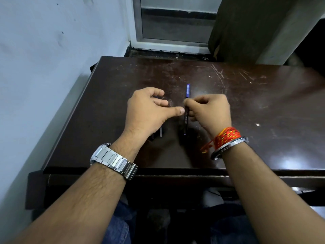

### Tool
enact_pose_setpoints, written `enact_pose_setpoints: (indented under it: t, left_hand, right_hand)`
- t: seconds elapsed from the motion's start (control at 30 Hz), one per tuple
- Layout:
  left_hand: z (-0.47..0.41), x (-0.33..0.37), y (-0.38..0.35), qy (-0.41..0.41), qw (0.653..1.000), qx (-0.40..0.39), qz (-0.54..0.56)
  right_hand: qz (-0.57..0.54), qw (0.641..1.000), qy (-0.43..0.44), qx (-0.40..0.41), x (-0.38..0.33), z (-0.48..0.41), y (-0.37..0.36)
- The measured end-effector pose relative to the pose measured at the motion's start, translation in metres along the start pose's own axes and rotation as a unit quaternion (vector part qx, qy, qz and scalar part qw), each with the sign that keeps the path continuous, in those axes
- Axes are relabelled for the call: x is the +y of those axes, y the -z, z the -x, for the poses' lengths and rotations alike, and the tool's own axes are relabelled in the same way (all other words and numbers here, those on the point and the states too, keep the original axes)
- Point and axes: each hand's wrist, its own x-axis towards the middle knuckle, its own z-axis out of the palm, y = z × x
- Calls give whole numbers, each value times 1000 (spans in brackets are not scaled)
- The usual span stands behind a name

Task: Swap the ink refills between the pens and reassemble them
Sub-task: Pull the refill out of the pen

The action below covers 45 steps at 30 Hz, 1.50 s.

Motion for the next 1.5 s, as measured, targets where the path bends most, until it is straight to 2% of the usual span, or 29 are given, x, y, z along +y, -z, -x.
enact_pose_setpoints:
  t: [0.07, 0.17, 0.3, 0.6, 1.03, 1.23, 1.5]
  left_hand:
    - [-1, 1, 2, 17, 1000, 25, 6]
    - [-2, 0, 3, 42, 998, 43, 1]
    - [-3, -1, 3, 50, 997, 52, -5]
    - [-5, -5, 5, 54, 997, 55, -15]
    - [-9, -8, 11, 77, 992, 58, -77]
    - [-7, -8, 15, 79, 986, 43, -138]
    - [-12, -13, 12, 102, 975, -11, -198]
  right_hand:
    - [91, 995, -1, 42, 6, -8, 12]
    - [152, 986, -24, 61, 14, -15, 23]
    - [202, 976, -45, 67, 18, -21, 25]
    - [256, 965, -27, 51, 19, -24, 23]
    - [233, 969, -11, 75, 16, -22, 24]
    - [208, 974, 34, 82, 7, -13, 19]
    - [176, 977, 112, 46, -3, 3, 4]
